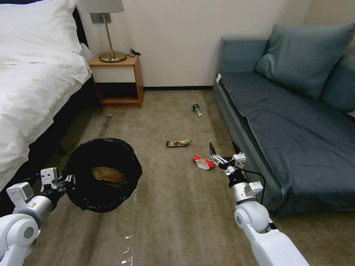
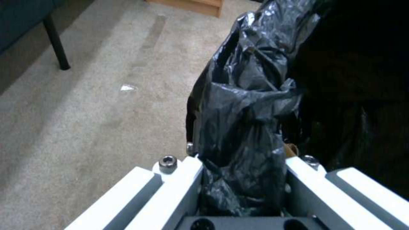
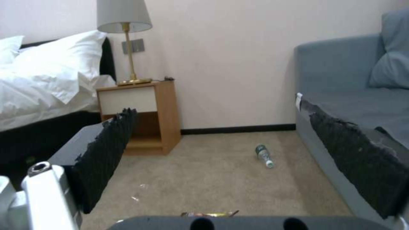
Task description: Pick up the trash bin, then pick up the garbage on the floor and place it into the trash bin.
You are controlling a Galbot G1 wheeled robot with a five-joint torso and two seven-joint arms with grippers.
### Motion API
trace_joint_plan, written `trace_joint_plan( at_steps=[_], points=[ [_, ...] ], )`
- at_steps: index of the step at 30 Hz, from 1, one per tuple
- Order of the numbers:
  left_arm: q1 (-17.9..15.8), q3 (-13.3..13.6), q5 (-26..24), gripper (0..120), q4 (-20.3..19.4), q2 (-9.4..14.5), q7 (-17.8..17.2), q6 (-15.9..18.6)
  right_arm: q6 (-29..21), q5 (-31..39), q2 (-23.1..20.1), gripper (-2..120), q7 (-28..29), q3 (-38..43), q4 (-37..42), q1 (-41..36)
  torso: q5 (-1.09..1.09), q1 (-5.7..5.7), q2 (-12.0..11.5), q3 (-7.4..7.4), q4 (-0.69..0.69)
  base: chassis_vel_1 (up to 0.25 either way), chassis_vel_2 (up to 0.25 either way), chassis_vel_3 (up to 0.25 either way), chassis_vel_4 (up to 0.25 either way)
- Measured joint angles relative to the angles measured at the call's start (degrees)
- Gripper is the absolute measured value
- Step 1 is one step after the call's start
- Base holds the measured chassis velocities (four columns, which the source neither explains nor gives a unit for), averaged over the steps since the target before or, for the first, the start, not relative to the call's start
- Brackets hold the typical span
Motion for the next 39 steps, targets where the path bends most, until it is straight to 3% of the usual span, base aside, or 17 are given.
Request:
trace_joint_plan(
  at_steps=[39],
  points=[
    [-0.64,0.34,-0.48,1,0.21,0.12,-1.19,-0.84,0.9,0.14,0.2,100,-1.06,-2.27,-2.33,1.19,0.0,0.0,0.0,0.0,0.01,-0.048,0.048,0.051,-0.05]
  ],
)
